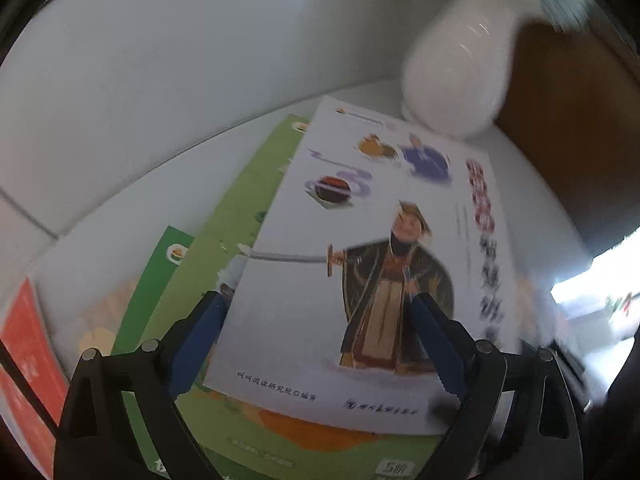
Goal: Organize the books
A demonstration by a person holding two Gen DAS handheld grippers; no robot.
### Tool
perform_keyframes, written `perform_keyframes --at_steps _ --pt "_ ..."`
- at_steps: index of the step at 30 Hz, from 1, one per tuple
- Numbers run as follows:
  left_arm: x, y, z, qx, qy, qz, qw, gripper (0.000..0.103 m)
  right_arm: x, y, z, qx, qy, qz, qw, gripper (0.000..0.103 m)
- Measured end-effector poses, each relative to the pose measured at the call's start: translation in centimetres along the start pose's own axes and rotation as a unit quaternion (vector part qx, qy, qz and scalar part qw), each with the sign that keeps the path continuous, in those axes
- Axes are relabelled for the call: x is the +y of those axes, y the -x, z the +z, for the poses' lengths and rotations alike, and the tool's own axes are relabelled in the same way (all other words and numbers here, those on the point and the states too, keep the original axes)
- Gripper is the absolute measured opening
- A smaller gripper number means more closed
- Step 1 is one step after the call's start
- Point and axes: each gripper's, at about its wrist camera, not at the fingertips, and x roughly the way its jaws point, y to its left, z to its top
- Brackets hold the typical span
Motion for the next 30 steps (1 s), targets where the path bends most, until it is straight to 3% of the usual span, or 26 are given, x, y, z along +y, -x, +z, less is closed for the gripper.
perform_keyframes --at_steps 2,5,9,14,20,22,26,30 --pt "-0.2 0.6 -0.6 -0.001 0.007 -0.029 0.9996 0.092 -0.5 -0.3 0.2 0.01 -0.006 0.0 1.0 0.046" --pt "-0.3 1.5 -1.8 0.005 0.023 -0.064 0.9976 0.092 -0.4 -0.2 0.3 0.016 0.004 0.008 1.0 0.034" --pt "-1.5 2.6 -3.7 0.02 0.021 -0.059 0.9978 0.092 1.4 0.3 -0.1 0.03 0.057 0.008 0.998 0.032" --pt "-1.4 4.8 -7.3 0.042 0.06 -0.076 0.9944 0.092 3.1 1.9 -2.0 0.055 0.094 0.027 0.994 0.029" --pt "-0.6 9.1 -14.7 0.075 0.12 -0.111 0.9837 0.092 4.4 6.0 -5.8 0.099 0.143 0.071 0.982 0.028" --pt "-0.3 10.5 -17.2 0.087 0.139 -0.118 0.9794 0.092 5.3 7.6 -7.4 0.119 0.174 0.078 0.974 0.028" --pt "-1.0 13.8 -23.2 0.11 0.156 -0.078 0.9784 0.092 7.1 11.5 -12.0 0.165 0.22 0.129 0.953 0.028" --pt "-0.8 17.2 -28.6 0.117 0.192 -0.076 0.9715 0.092 9.8 15.1 -17.5 0.216 0.296 0.172 0.915 0.028"
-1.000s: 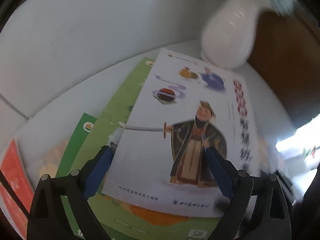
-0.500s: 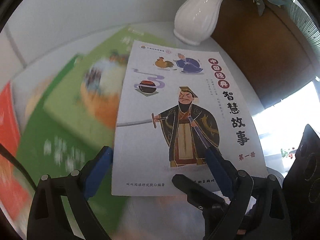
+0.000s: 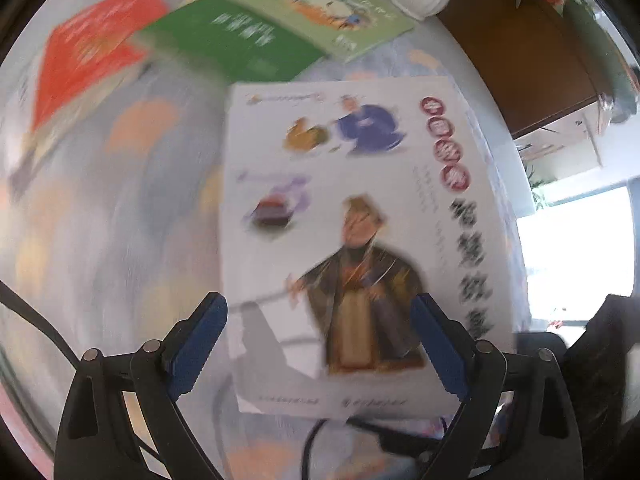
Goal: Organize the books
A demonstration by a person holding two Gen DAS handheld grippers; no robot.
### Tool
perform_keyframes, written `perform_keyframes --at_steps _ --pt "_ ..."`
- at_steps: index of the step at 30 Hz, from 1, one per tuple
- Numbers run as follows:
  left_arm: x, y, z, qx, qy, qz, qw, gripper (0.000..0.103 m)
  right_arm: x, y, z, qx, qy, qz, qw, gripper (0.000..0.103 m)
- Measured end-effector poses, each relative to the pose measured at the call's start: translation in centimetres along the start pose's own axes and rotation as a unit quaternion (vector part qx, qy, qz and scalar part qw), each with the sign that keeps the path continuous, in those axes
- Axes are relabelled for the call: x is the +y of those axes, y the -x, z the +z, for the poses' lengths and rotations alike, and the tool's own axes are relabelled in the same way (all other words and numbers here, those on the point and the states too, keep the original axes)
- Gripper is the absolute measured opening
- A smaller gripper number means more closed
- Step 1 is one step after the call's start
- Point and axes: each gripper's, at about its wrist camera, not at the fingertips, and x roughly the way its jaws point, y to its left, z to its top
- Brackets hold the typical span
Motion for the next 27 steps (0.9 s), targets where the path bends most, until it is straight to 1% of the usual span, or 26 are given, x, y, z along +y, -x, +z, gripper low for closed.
perform_keyframes --at_steps 1,2,3,4,6,7,8,10,11,13,14,15,16,17,18,19,21,22,23,24,25,26,27 --pt "0.4 0.4 -1.3 0.001 0.011 -0.003 0.9999 0.092 1.3 -0.1 -0.9 0.017 0.018 0.013 1.0 0.028" --pt "0.8 0.9 -3.0 0.001 0.022 -0.002 0.9998 0.092 2.8 -0.2 -2.0 0.045 0.038 0.029 0.998 0.028" --pt "1.2 0.9 -3.7 0.001 0.032 0.001 0.9995 0.093 3.6 -0.3 -2.7 0.064 0.052 0.032 0.996 0.03" --pt "1.5 0.9 -4.5 0.003 0.043 0.006 0.9991 0.093 4.2 -0.1 -3.5 0.079 0.067 0.024 0.994 0.034" --pt "2.4 0.8 -5.5 0.005 0.066 0.022 0.9976 0.093 4.7 0.7 -5.1 0.105 0.091 -0.022 0.99 0.069" --pt "3.0 0.8 -5.9 0.003 0.075 0.029 0.9967 0.093 4.5 1.1 -5.7 0.112 0.095 -0.04 0.988 0.074" --pt "3.6 0.8 -6.1 -0.003 0.089 0.04 0.9953 0.093 4.1 2.2 -6.5 0.111 0.094 -0.055 0.988 0.076" --pt "4.6 1.4 -6.5 -0.018 0.107 0.045 0.9931 0.093 2.6 3.5 -7.2 0.111 0.067 -0.06 0.99 0.076" --pt "5.3 1.7 -6.4 -0.032 0.115 0.048 0.9917 0.093 1.8 4.1 -7.3 0.107 0.046 -0.059 0.991 0.076" --pt "6.1 1.7 -6.1 -0.052 0.119 0.067 0.9892 0.093 0.4 5.1 -7.6 0.093 -0.001 -0.047 0.995 0.076" --pt "6.5 1.5 -5.8 -0.064 0.116 0.083 0.9877 0.093 -0.4 5.5 -7.7 0.083 -0.036 -0.028 0.996 0.076" --pt "7.0 1.2 -5.6 -0.067 0.116 0.087 0.9871 0.092 -1.1 5.1 -7.1 0.076 -0.06 -0.009 0.995 0.076" --pt "7.5 0.8 -5.4 -0.067 0.122 0.086 0.9866 0.091 -2.1 4.7 -6.6 0.066 -0.095 0.023 0.993 0.076" --pt "8.0 0.2 -5.4 -0.065 0.141 0.073 0.9852 0.089 -2.1 4.0 -6.5 0.062 -0.119 0.044 0.99 0.076" --pt "8.3 0.2 -5.5 -0.073 0.152 0.07 0.9832 0.089 -2.3 3.4 -6.2 0.06 -0.141 0.066 0.986 0.075" --pt "8.2 0.4 -5.8 -0.091 0.155 0.068 0.9814 0.089 -2.6 2.3 -6.0 0.061 -0.165 0.088 0.98 0.075" --pt "7.8 0.5 -6.2 -0.097 0.15 0.044 0.9829 0.089 -3.3 0.5 -5.4 0.067 -0.203 0.112 0.97 0.067" --pt "7.6 0.4 -6.5 -0.101 0.146 0.026 0.9838 0.089 -3.7 -0.2 -5.5 0.067 -0.227 0.126 0.963 0.067" --pt "7.3 0.2 -6.7 -0.102 0.143 0.015 0.9844 0.089 -4.1 -0.6 -5.6 0.049 -0.261 0.15 0.952 0.064" --pt "7.1 0.3 -7.1 -0.103 0.139 0.013 0.9848 0.089 -4.5 -1.0 -5.7 0.044 -0.287 0.171 0.941 0.058" --pt "6.8 0.3 -7.4 -0.102 0.136 0.013 0.9854 0.089 -4.8 -1.3 -5.8 0.047 -0.309 0.183 0.932 0.055" --pt "6.4 0.2 -7.6 -0.102 0.131 0.014 0.986 0.089 -5.2 -1.6 -5.9 0.049 -0.327 0.192 0.924 0.048" --pt "6.5 0.3 -7.9 -0.103 0.129 0.013 0.9862 0.089 -5.4 -1.8 -5.9 0.048 -0.335 0.194 0.921 0.037"
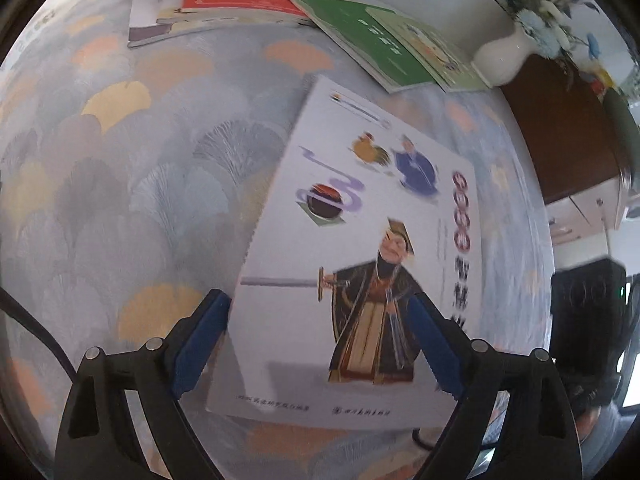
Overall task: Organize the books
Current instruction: 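Lift and carry the white book toward the pink book stack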
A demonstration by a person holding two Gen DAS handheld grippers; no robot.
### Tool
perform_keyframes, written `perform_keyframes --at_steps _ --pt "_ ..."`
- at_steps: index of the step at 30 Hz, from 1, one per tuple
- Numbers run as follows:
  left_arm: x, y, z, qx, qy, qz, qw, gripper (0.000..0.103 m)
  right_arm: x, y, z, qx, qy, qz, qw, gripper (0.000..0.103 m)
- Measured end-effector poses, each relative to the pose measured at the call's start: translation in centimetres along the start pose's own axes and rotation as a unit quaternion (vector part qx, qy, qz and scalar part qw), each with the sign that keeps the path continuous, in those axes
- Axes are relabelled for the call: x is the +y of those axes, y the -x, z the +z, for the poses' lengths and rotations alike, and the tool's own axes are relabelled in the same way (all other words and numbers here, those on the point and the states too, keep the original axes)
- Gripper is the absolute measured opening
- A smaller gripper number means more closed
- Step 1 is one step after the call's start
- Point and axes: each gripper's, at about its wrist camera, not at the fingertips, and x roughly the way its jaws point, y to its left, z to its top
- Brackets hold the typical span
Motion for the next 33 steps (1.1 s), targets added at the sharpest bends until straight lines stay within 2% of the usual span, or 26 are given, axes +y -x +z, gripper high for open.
perform_keyframes --at_steps 1,2,4,6,8,9,11,13,16,18,21,23,26,30,33 --pt "0.1 0.1 -0.2 0.0 0.002 -0.005 1.0 0.089 0.0 0.1 0.2 -0.001 0.002 -0.006 1.0 0.03" --pt "0.2 0.0 -0.2 0.003 0.007 -0.012 0.9999 0.089 0.3 0.2 0.2 -0.006 0.016 -0.029 0.999 0.018" --pt "0.6 0.4 -0.4 0.016 0.014 -0.025 0.9995 0.082 1.1 0.4 0.3 -0.018 0.046 -0.062 0.997 0.015" --pt "0.7 0.7 -0.7 0.027 0.013 -0.043 0.9986 0.06 2.6 0.5 0.1 -0.038 0.087 -0.102 0.99 0.015" --pt "1.1 1.1 -1.4 0.027 0.032 -0.087 0.9954 0.053 4.3 0.2 -0.1 -0.051 0.137 -0.149 0.978 0.015" --pt "1.1 1.0 -1.7 0.025 0.037 -0.096 0.9944 0.053 5.0 -0.1 -0.3 -0.051 0.153 -0.168 0.972 0.015" --pt "1.0 1.2 -2.4 0.023 0.026 -0.082 0.996 0.053 6.2 -0.7 -0.6 -0.047 0.184 -0.192 0.963 0.015" --pt "1.2 1.3 -2.8 0.027 0.022 -0.086 0.9957 0.053 7.4 -1.4 -1.2 -0.045 0.216 -0.213 0.952 0.015" --pt "1.5 2.0 -3.2 0.022 0.022 -0.106 0.9939 0.053 9.4 -2.4 -3.1 -0.049 0.273 -0.251 0.927 0.015" --pt "1.3 2.8 -3.4 0.014 0.012 -0.107 0.994 0.053 9.4 -2.7 -3.8 -0.046 0.283 -0.257 0.923 0.015" --pt "1.5 4.6 -3.9 -0.005 0.004 -0.129 0.9917 0.053 9.4 -3.3 -4.3 -0.042 0.277 -0.246 0.928 0.015" --pt "1.9 5.8 -4.1 -0.014 0.002 -0.144 0.9894 0.053 9.5 -3.6 -4.9 -0.037 0.279 -0.248 0.927 0.015" --pt "2.7 5.8 -4.8 0.004 0.004 -0.148 0.989 0.053 9.2 -4.0 -5.2 -0.031 0.238 -0.218 0.946 0.016" --pt "3.5 5.8 -6.5 0.025 0.005 -0.149 0.9886 0.053 8.5 -5.0 -6.2 -0.003 0.197 -0.205 0.959 0.016" --pt "4.0 5.4 -7.6 0.049 -0.011 -0.136 0.9894 0.058 7.4 -5.8 -7.1 0.016 0.15 -0.168 0.974 0.016"
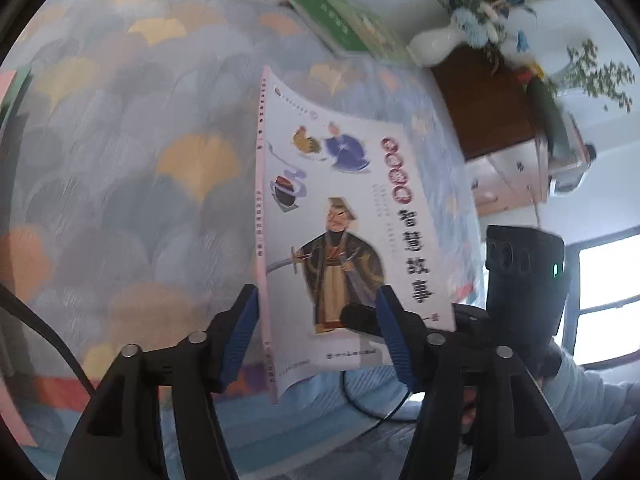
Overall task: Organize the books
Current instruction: 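Lift and carry the white book toward the pink book stack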
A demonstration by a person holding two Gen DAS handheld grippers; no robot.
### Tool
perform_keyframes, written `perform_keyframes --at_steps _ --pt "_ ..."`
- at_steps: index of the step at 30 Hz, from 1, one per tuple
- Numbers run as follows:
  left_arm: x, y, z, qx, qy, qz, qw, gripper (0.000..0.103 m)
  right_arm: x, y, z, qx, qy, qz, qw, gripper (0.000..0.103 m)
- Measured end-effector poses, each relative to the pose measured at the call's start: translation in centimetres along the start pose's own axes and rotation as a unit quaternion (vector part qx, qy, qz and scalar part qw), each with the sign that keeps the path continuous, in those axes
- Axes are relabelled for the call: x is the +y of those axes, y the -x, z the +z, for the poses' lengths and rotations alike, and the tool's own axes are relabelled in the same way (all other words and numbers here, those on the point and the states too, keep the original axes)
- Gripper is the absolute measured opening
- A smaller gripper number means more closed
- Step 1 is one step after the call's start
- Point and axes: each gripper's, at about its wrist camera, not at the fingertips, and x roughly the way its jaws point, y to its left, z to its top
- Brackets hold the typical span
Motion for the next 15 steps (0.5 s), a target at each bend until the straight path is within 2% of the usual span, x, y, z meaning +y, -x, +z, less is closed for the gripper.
perform_keyframes --at_steps 1,3,4,5,8,10,11,13,15 --pt "0.5 -0.5 -0.5 0.023 -0.001 0.009 0.9997 0.058 -0.3 -0.2 -0.5 0.004 -0.023 0.021 1.0 0.016" --pt "1.8 -1.5 -1.6 0.067 0.014 -0.006 0.9976 0.058 -1.3 -0.8 -1.9 0.012 -0.076 0.074 0.994 0.016" --pt "2.3 -2.1 -2.4 0.083 0.023 -0.016 0.9962 0.058 -1.6 -1.1 -2.5 0.01 -0.099 0.089 0.991 0.016" --pt "2.5 -2.2 -2.9 0.081 0.025 -0.023 0.9961 0.058 -1.7 -1.3 -2.9 0.007 -0.111 0.092 0.99 0.016" --pt "2.7 -1.5 -3.5 0.056 0.031 -0.024 0.9977 0.055 -1.4 -1.2 -4.0 -0.005 -0.129 0.083 0.988 0.016" --pt "2.3 -1.4 -3.6 0.052 0.017 0.006 0.9985 0.047 -0.7 -1.0 -4.4 -0.01 -0.128 0.073 0.989 0.016" --pt "1.7 -1.4 -3.7 0.047 -0.002 0.037 0.9982 0.043 0.0 -1.0 -4.5 -0.012 -0.117 0.058 0.991 0.016" --pt "0.7 -1.3 -3.9 0.036 -0.036 0.072 0.9961 0.041 1.5 -0.6 -4.5 -0.02 -0.081 0.027 0.996 0.016" --pt "-0.1 -0.7 -4.2 0.015 -0.062 0.082 0.9946 0.039 3.8 0.0 -4.4 -0.037 -0.024 -0.009 0.999 0.016"
